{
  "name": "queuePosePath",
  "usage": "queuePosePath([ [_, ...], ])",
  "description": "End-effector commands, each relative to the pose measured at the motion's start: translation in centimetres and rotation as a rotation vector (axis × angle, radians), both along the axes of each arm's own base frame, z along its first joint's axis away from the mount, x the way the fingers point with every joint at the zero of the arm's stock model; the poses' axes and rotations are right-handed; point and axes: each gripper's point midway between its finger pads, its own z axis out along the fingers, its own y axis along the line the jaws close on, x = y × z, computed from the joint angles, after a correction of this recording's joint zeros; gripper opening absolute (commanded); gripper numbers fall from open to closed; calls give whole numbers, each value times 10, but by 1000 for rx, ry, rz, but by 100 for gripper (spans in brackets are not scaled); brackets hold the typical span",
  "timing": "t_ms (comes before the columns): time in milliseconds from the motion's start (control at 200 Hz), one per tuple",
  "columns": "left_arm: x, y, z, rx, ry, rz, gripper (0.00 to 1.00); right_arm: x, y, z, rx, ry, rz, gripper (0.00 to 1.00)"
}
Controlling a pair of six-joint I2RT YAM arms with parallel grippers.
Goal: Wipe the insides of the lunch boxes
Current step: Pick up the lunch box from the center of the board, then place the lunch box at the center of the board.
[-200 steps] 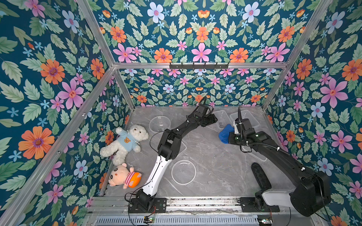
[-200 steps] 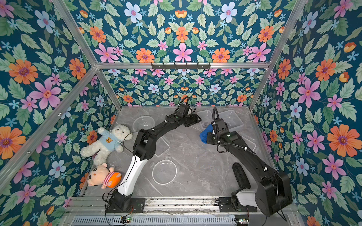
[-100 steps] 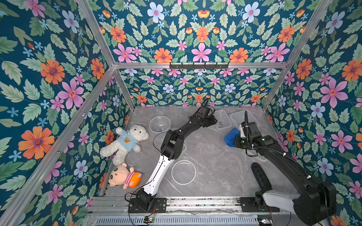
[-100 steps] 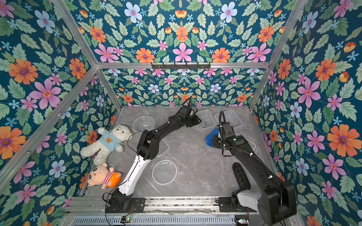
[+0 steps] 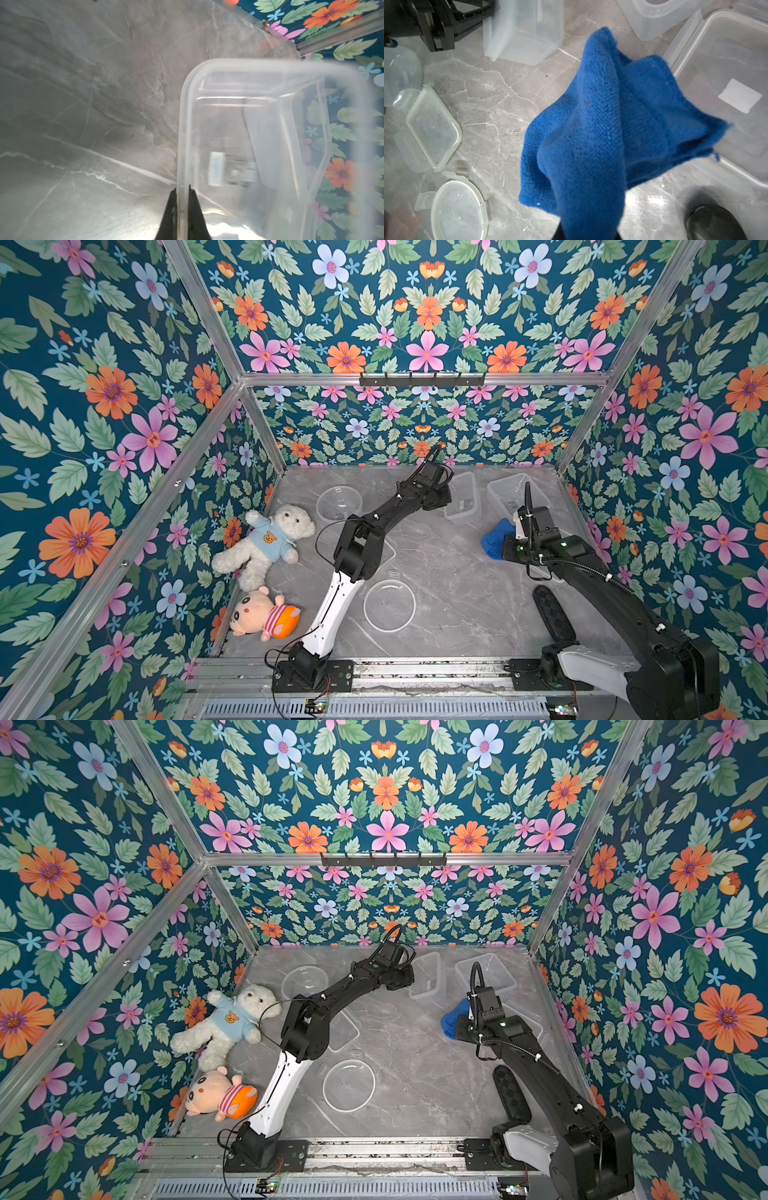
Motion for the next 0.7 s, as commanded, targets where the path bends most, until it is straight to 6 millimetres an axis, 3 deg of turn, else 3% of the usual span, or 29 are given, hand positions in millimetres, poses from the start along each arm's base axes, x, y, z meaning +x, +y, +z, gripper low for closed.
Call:
queuePosePath([
  [0,-7,7,10,40,1,-11,5,-1,-1,3,6,-17,-3,0],
  [145,-26,20,24,93,5,-29,4,0,8,13,54,-29,27,0],
  [245,-44,39,28,182,8,-29,5,8,20,31,108,-66,55,0],
  [435,-89,85,6,356,80,-20,7,33,61,73,223,-128,155,0],
  [565,-116,104,-11,405,112,1,10,46,95,71,196,-100,236,0],
  [695,-124,102,-16,381,115,9,12,58,124,48,218,-31,295,0],
])
